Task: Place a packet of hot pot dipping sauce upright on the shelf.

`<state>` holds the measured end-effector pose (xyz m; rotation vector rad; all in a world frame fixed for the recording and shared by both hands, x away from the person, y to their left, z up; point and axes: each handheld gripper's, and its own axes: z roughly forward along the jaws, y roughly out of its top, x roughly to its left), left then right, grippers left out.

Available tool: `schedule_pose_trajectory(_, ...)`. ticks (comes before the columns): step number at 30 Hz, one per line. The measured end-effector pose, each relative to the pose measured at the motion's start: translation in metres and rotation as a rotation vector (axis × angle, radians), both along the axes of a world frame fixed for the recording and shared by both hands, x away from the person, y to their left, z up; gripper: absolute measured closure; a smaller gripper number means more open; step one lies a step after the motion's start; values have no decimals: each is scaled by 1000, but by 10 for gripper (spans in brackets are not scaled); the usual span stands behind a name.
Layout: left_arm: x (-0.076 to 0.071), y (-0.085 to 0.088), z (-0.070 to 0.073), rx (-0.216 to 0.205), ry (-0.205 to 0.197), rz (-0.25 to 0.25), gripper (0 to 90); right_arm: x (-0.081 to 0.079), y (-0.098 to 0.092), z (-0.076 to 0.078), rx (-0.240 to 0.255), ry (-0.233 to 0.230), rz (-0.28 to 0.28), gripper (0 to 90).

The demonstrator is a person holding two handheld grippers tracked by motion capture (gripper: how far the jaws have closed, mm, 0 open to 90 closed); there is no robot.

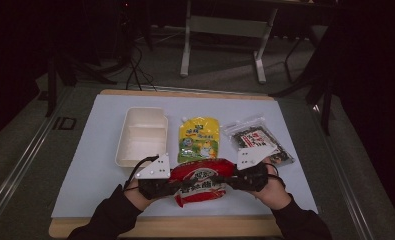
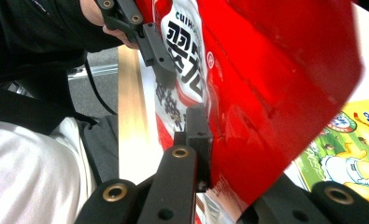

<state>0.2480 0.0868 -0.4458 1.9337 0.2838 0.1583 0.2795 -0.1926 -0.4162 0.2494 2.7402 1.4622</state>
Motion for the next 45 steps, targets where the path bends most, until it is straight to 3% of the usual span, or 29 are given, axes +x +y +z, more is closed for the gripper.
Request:
schedule_pose_trajectory(3, 0, 1, 0, -10, -3, 18, 857, 0, 0, 2, 5, -1, 5, 900)
schedule_pose_trajectory(7, 0, 6, 1, -36, 0, 56, 628, 1, -3, 7, 8, -8, -2, 900)
schedule_pose_trajectory(8, 0, 10, 0, -54, -9, 88, 565, 1, -4, 9, 10, -10, -11, 900)
schedule_pose_trajectory(11, -2, 15, -1, -67, -15, 118, 464, 5, -9, 12, 27, -13, -31, 900)
schedule_pose_trajectory(18, -4, 21, -10, -75, 21, 142, 153, 16, -14, 24, 54, -24, -71, 900)
schedule_pose_trajectory(22, -6, 20, -17, -83, 41, 151, 128, 20, -13, 27, 57, -30, -79, 900)
schedule_pose_trajectory(23, -6, 20, -20, -83, 51, 153, 28, 28, -11, 31, 67, -29, -90, 900)
schedule_pose_trajectory(29, -14, 19, -37, -57, 76, 159, 20, 44, -4, 37, 71, -30, -111, 900)
schedule_pose_trajectory(40, -23, 19, -67, -42, 37, 190, 20, 78, 18, 47, 73, -31, -135, 900)
schedule_pose_trajectory(45, -24, 21, -80, -55, 55, 211, 21, 93, 31, 48, 79, -18, -142, 900)
